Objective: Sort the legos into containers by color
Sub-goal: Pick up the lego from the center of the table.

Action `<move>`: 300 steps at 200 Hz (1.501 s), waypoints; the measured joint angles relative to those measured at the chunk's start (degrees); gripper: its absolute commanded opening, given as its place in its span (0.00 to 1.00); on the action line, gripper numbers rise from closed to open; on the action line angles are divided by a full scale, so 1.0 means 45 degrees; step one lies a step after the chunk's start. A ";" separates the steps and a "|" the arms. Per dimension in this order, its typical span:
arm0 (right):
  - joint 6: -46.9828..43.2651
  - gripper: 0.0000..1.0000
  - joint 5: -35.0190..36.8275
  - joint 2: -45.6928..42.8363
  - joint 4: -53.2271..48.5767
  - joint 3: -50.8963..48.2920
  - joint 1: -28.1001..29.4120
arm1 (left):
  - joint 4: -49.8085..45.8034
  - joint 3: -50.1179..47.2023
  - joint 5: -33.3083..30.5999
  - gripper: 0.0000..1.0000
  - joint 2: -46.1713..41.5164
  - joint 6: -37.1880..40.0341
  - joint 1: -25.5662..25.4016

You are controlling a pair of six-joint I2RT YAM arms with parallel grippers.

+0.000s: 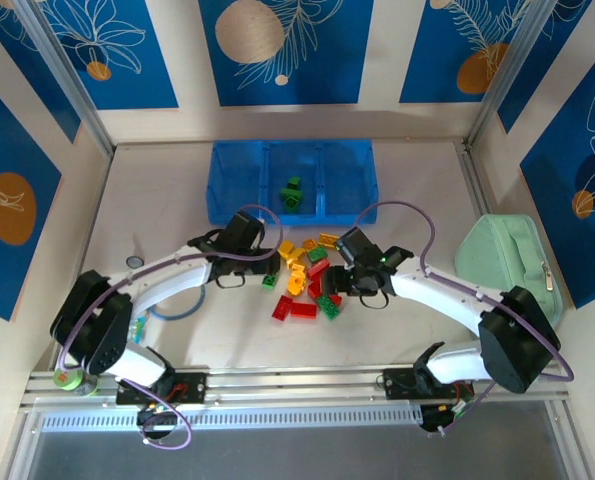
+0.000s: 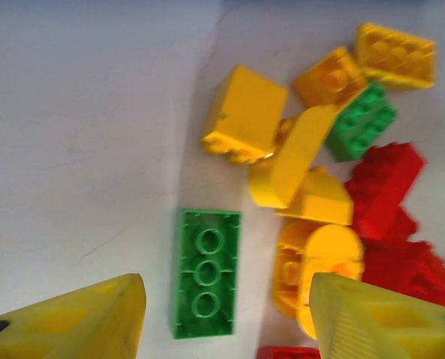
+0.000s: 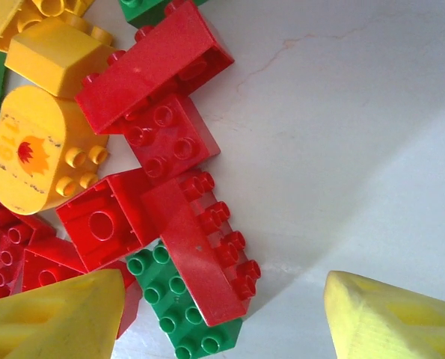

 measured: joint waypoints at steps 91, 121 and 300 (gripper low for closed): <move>0.0000 0.72 -0.0053 0.0267 0.0355 -0.0107 -0.0136 | -0.0340 0.0330 -0.0554 0.59 0.2030 0.0287 -0.1078; 0.0000 0.72 -0.0049 0.0267 0.0364 -0.0107 -0.0141 | -0.0408 0.0758 -0.0962 0.47 0.2686 0.0340 -0.1224; 0.0029 0.71 -0.0340 0.0209 0.0690 -0.0355 -0.0398 | -0.2492 0.6290 -0.2487 0.32 0.2773 0.2103 -0.0204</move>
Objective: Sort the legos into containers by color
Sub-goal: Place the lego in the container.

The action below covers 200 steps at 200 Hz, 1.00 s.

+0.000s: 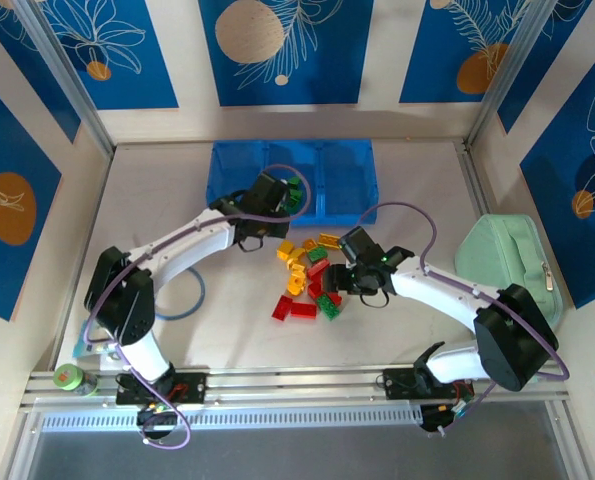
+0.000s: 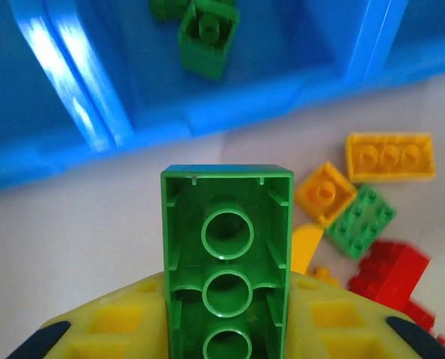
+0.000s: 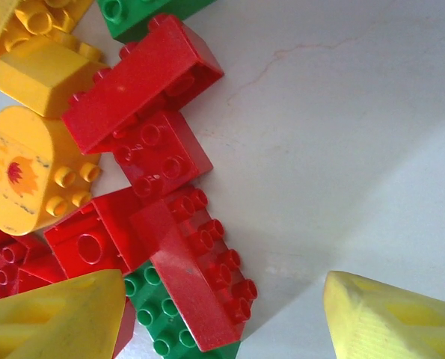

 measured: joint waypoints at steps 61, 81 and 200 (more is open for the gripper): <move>0.0209 0.71 -0.0039 -0.0792 -0.0053 -0.0733 0.0000 | -0.0627 0.3186 0.0039 0.33 0.2404 0.0903 0.0821; 0.0209 0.71 -0.0044 -0.0991 -0.0053 -0.0821 0.0000 | -0.0903 0.4303 0.0092 0.33 0.3313 0.1112 0.0908; 0.0209 0.71 -0.0141 -0.1812 -0.0287 -0.1073 0.0194 | -0.2642 0.9160 0.0384 0.66 0.7320 0.1647 0.1413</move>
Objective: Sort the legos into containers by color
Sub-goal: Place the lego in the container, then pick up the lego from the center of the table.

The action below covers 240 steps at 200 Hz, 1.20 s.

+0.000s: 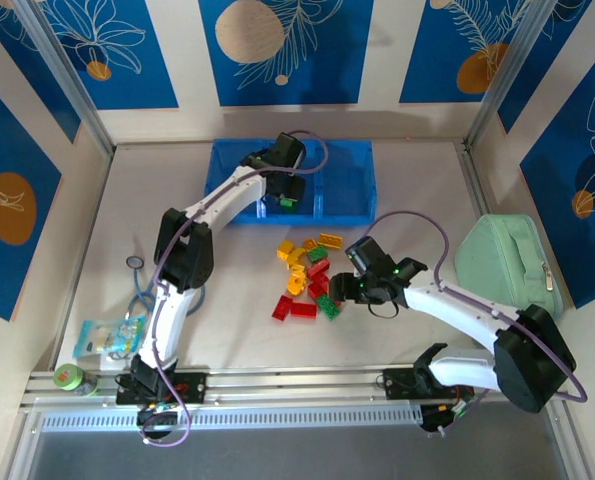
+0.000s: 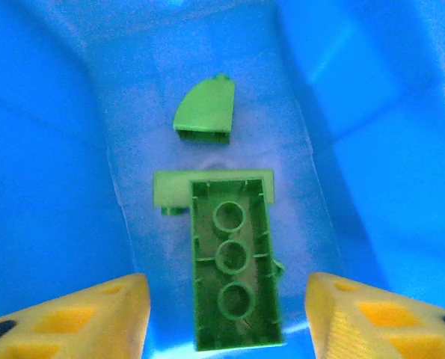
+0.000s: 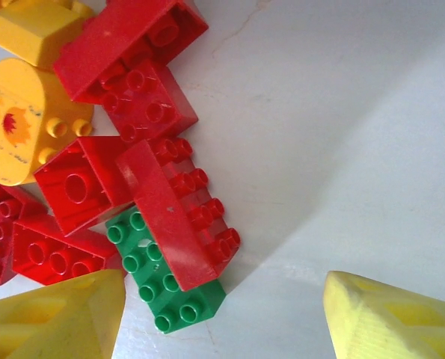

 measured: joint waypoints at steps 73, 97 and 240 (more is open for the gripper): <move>-0.0306 0.71 0.0010 -0.0238 -0.0170 0.0005 0.0097 | 0.0738 -0.3332 0.0204 0.69 -0.3118 -0.0107 -0.0039; -0.0646 0.70 0.0005 0.0029 -0.0287 0.0136 0.0146 | 0.1875 -0.5727 0.0573 0.69 -0.5566 -0.0257 -0.0068; -0.1802 0.55 -0.0034 0.3356 -0.0039 0.1982 0.0364 | 0.4707 -1.5334 0.0855 0.69 -1.2798 -0.1802 -0.0141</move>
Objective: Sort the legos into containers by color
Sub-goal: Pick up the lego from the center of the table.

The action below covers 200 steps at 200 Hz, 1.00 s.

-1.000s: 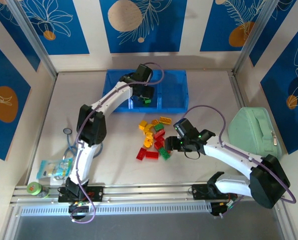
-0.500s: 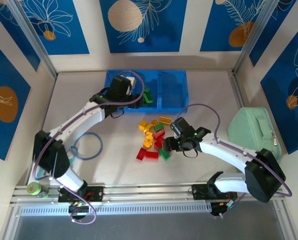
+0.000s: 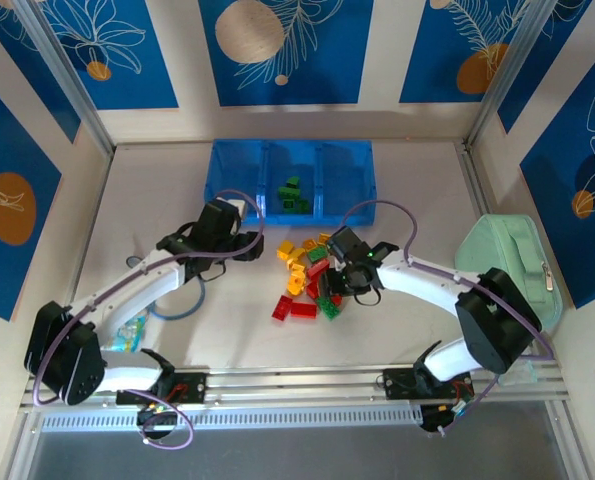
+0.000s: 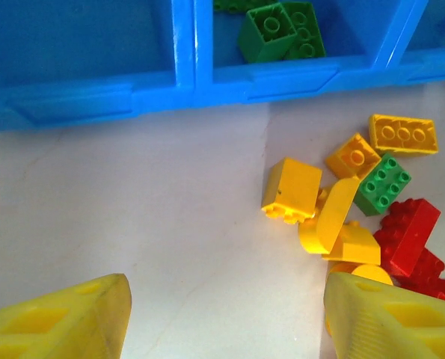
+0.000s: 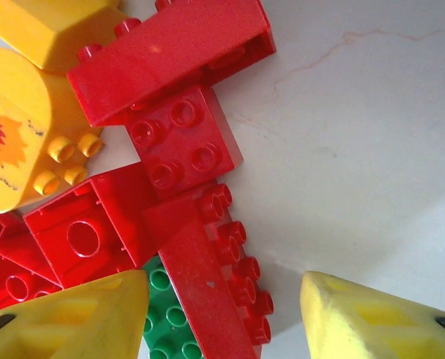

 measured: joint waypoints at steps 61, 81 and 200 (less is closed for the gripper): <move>-0.0010 0.47 -0.0010 0.0806 -0.0005 0.0175 0.0068 | 0.0340 -0.1214 -0.0141 0.68 -0.0806 -0.0534 0.0000; 0.0078 0.37 -0.0005 0.0821 0.0000 0.0214 0.0107 | 0.0369 -0.1307 -0.0146 0.68 -0.0947 -0.0651 0.0000; -0.0010 0.21 0.1200 0.0500 -0.1705 0.1515 0.0015 | 0.0510 -0.2220 -0.0369 0.68 -0.2176 -0.0748 0.0000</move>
